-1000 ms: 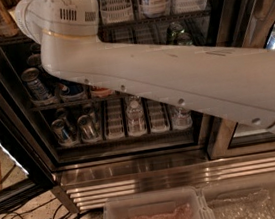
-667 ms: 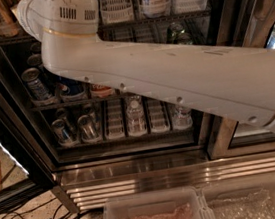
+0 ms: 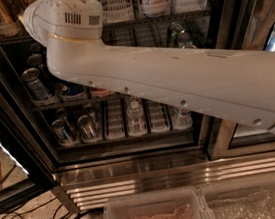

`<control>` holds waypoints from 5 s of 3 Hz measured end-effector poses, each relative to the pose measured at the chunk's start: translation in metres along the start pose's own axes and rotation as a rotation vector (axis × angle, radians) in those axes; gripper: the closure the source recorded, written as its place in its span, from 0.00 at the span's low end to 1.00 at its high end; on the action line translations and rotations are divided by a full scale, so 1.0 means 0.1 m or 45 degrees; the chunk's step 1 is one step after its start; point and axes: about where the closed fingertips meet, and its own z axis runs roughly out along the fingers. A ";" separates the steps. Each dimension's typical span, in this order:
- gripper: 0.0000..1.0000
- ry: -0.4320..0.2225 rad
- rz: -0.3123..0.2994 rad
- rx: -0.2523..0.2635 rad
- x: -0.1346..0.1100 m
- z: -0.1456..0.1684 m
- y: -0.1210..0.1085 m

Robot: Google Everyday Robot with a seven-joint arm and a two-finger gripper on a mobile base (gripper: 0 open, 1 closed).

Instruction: Pick orange can from top shelf of fridge

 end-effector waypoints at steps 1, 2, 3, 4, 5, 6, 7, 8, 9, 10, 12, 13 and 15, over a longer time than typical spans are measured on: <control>0.30 0.013 -0.010 0.002 0.07 0.07 -0.04; 0.32 0.010 -0.021 0.008 0.06 0.14 -0.08; 0.32 -0.009 -0.037 0.019 -0.01 0.21 -0.12; 0.33 -0.041 -0.062 0.030 -0.13 0.33 -0.17; 0.31 -0.036 -0.064 0.041 -0.11 0.38 -0.22; 0.50 -0.036 -0.064 0.041 -0.11 0.38 -0.22; 0.73 -0.036 -0.064 0.041 -0.11 0.38 -0.22; 0.96 -0.036 -0.064 0.041 -0.11 0.38 -0.22; 1.00 -0.069 -0.041 -0.038 -0.21 0.28 -0.14; 1.00 -0.080 -0.039 -0.060 -0.25 0.25 -0.13; 1.00 -0.093 0.010 -0.143 -0.33 0.14 -0.01; 1.00 -0.095 0.033 -0.193 -0.36 0.07 0.06; 1.00 -0.078 0.051 -0.226 -0.34 0.03 0.09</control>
Offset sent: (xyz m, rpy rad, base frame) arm 0.0279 -0.0025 -0.0068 -0.0077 0.0025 -0.0129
